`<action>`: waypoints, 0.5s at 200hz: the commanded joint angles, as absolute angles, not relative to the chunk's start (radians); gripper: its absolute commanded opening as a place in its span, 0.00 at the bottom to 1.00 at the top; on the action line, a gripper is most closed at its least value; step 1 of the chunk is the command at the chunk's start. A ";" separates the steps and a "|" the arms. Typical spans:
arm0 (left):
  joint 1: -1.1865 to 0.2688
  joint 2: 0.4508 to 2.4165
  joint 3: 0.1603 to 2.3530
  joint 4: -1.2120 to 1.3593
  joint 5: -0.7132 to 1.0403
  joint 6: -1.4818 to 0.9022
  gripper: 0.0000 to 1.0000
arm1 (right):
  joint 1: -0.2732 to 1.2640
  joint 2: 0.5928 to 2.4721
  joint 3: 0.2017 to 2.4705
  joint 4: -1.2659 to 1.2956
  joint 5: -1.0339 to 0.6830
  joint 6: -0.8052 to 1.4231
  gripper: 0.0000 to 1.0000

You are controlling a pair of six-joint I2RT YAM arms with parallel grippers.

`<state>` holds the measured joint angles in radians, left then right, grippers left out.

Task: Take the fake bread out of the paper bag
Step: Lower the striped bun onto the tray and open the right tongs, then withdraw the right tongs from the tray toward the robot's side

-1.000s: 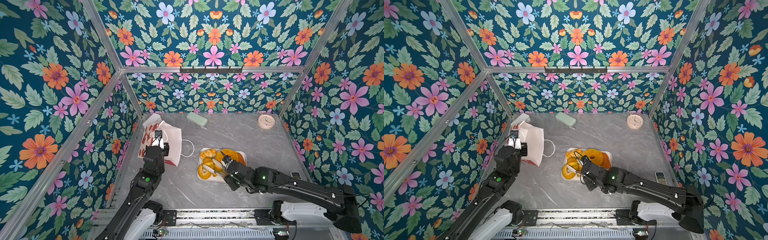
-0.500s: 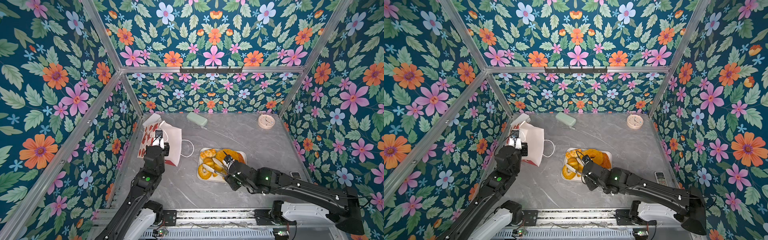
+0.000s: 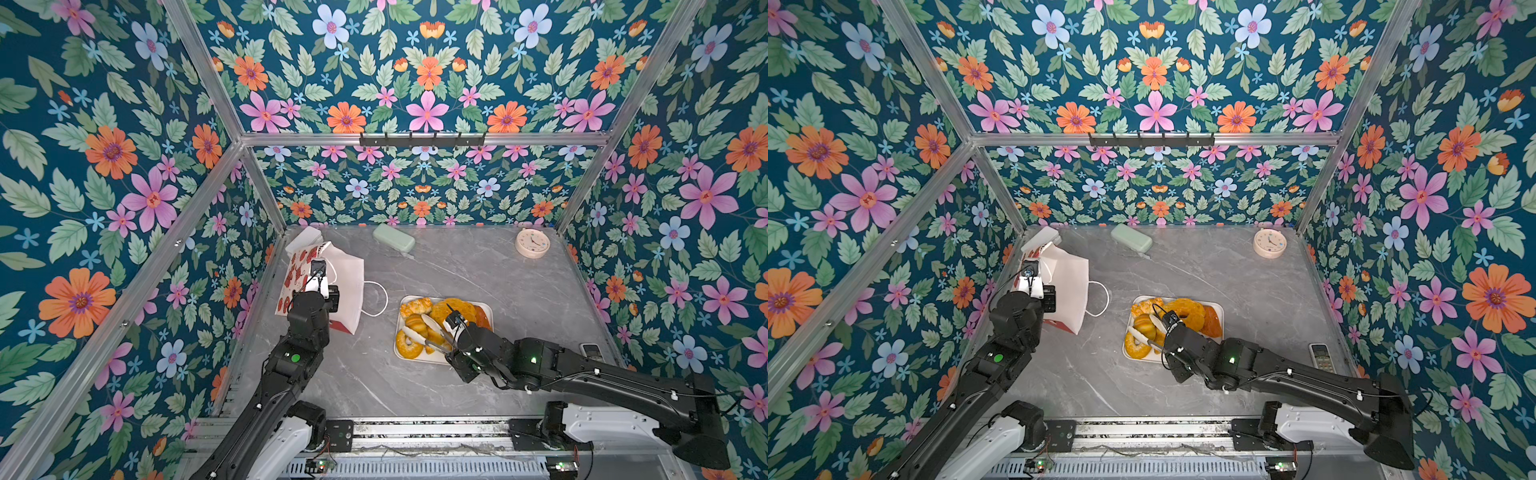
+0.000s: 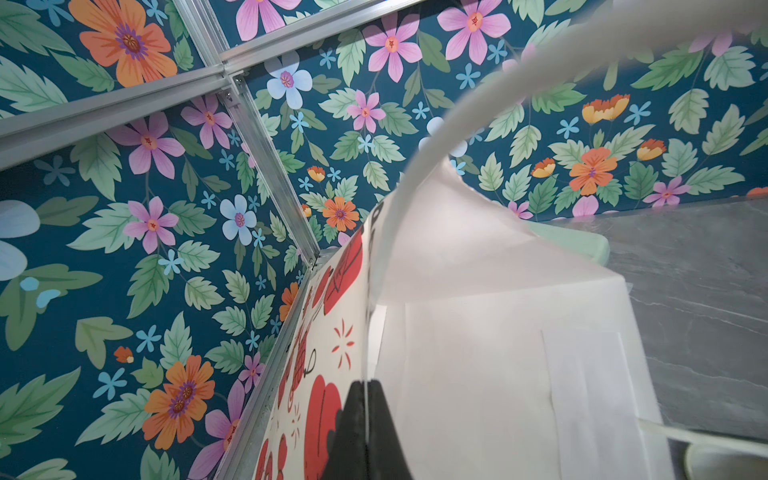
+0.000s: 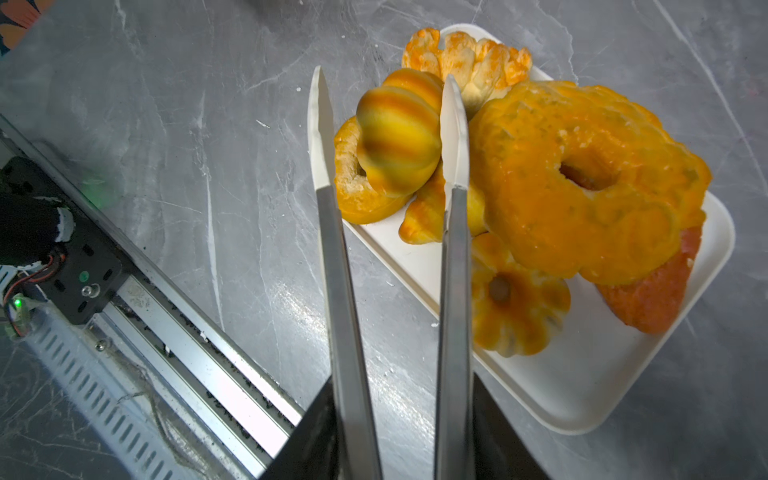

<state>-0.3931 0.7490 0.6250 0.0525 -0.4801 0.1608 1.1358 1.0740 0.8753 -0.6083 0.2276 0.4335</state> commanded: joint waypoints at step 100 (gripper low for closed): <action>-0.391 0.749 0.634 0.084 -0.473 0.154 0.00 | 0.877 0.939 0.849 -0.715 0.599 0.452 0.42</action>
<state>-0.3923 0.7536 0.6250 0.0525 -0.4740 0.1608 1.0050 0.9588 0.8711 -0.6662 0.5655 0.4194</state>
